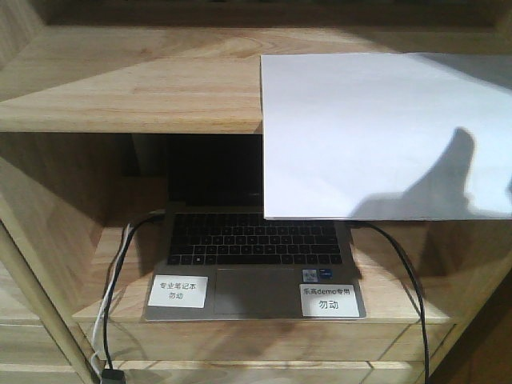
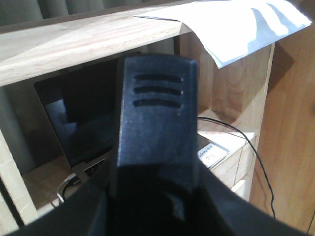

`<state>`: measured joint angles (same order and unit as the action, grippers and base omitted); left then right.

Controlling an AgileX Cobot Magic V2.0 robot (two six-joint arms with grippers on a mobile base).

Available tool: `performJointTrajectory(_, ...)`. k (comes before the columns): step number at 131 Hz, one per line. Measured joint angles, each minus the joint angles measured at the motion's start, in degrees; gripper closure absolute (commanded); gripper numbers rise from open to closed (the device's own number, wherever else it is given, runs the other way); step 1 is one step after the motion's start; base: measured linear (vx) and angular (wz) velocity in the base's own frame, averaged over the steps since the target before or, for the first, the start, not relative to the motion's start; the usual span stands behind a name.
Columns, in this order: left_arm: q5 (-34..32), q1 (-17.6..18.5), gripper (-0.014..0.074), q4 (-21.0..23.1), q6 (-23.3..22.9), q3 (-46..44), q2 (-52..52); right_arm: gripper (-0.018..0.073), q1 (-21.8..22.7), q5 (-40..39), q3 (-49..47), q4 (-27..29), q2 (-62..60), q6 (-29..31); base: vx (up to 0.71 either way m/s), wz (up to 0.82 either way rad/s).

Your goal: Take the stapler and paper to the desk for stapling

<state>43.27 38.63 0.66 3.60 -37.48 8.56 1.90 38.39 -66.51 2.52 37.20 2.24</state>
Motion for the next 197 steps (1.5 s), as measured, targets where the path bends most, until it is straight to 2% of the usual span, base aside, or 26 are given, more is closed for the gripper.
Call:
performJointTrajectory(33,0.00,0.00,0.0603,0.00,0.00,0.00,0.00,0.0162,0.00,0.00,0.00,0.00,0.00,0.00,0.00,0.00)
performJointTrajectory(47,0.00,0.00,0.0603,0.00,0.05,0.00,0.00,0.0126,0.00,0.00,0.00,0.00,0.00,0.00,0.00,0.00)
performJointTrajectory(59,0.00,0.00,0.0603,0.00,0.05,0.00,0.00,0.0039,0.00,0.00,0.00,0.00,0.00,0.00,0.00,0.00)
performJointTrajectory(79,0.00,0.00,0.0603,0.00,0.05,0.00,0.00,-0.0171,0.00,0.00,0.00,0.00,0.00,0.00,0.00,0.00)
performJointTrajectory(103,0.00,0.00,0.0603,0.00,0.05,0.00,0.00,-0.0160,0.00,-0.55,0.00,0.00,0.00,-0.20,0.00,0.00)
performJointTrajectory(112,0.00,0.00,0.0603,0.00,0.10,0.00,0.00,-0.0157,0.00,-0.94,0.00,0.00,0.00,-2.24,0.00,0.00)
performJointTrajectory(120,0.00,0.00,0.0603,0.00,0.10,0.00,0.00,-0.0155,0.00,-2.22,0.00,0.00,0.00,-7.26,0.00,0.00)
performJointTrajectory(130,0.00,0.00,0.0603,0.00,0.10,0.00,0.00,-0.0150,0.00,-4.57,0.00,0.00,0.00,-16.69,0.00,0.00)
performJointTrajectory(131,0.00,0.00,0.0603,0.00,0.10,0.00,0.00,-0.0148,0.00,-5.11,0.00,0.00,0.00,-19.79,0.00,0.00)
performJointTrajectory(134,0.00,0.00,0.0603,0.00,0.10,0.00,0.00,-0.0146,0.00,-5.95,0.00,-0.08,0.00,-21.94,0.00,0.00)
performJointTrajectory(137,0.00,0.00,0.0603,0.00,0.10,0.00,0.00,-0.0144,0.00,-7.11,0.00,-0.32,0.00,-27.62,0.00,0.00)
performJointTrajectory(142,0.00,0.00,0.0603,0.00,0.10,0.00,0.00,-0.0141,0.00,-8.63,0.00,-0.65,0.00,-32.46,0.00,0.00)
performJointTrajectory(147,0.00,0.00,0.0603,0.00,0.10,0.00,0.00,-0.0137,0.00,-10.79,0.00,-1.60,0.00,-41.37,0.00,0.00)
performJointTrajectory(152,0.00,0.00,0.0603,0.00,0.10,0.00,0.00,-0.0136,0.00,-12.11,0.00,-2.52,0.00,-46.63,0.00,0.00)
performJointTrajectory(153,0.00,0.00,0.0603,0.00,0.10,0.00,0.00,-0.0134,0.00,-12.81,0.00,-2.52,0.00,-50.60,0.00,0.00)
performJointTrajectory(156,0.00,0.00,0.0603,0.00,0.10,0.00,0.00,-0.0133,0.00,-13.87,0.09,-3.34,0.00,-53.20,0.00,0.00)
performJointTrajectory(157,0.00,0.00,0.0603,0.00,0.10,0.00,0.00,-0.0132,0.00,-14.68,0.26,-3.77,0.00,-57.06,0.00,0.00)
performJointTrajectory(160,0.05,0.00,0.0603,0.00,0.10,0.00,0.00,-0.0130,0.00,-15.55,0.53,-4.41,0.00,-59.55,0.00,0.00)
performJointTrajectory(163,0.05,0.00,0.0603,0.00,0.10,0.00,0.00,-0.0129,0.00,-17.77,1.17,-5.41,0.00,-65.47,0.00,0.00)
performJointTrajectory(167,0.05,0.00,0.0603,0.05,0.10,0.00,0.00,-0.0127,0.00,-20.22,1.86,-6.27,0.00,-69.69,0.00,0.00)
performJointTrajectory(183,0.05,0.00,0.0603,0.05,0.10,0.00,0.00,-0.0124,0.00,-29.62,6.73,-9.22,-0.13,-82.67,0.00,0.00)
performJointTrajectory(197,0.05,0.00,0.0603,0.05,0.10,0.00,0.00,-0.0120,0.00,-36.04,12.53,-9.95,-1.41,-86.87,0.00,0.00)
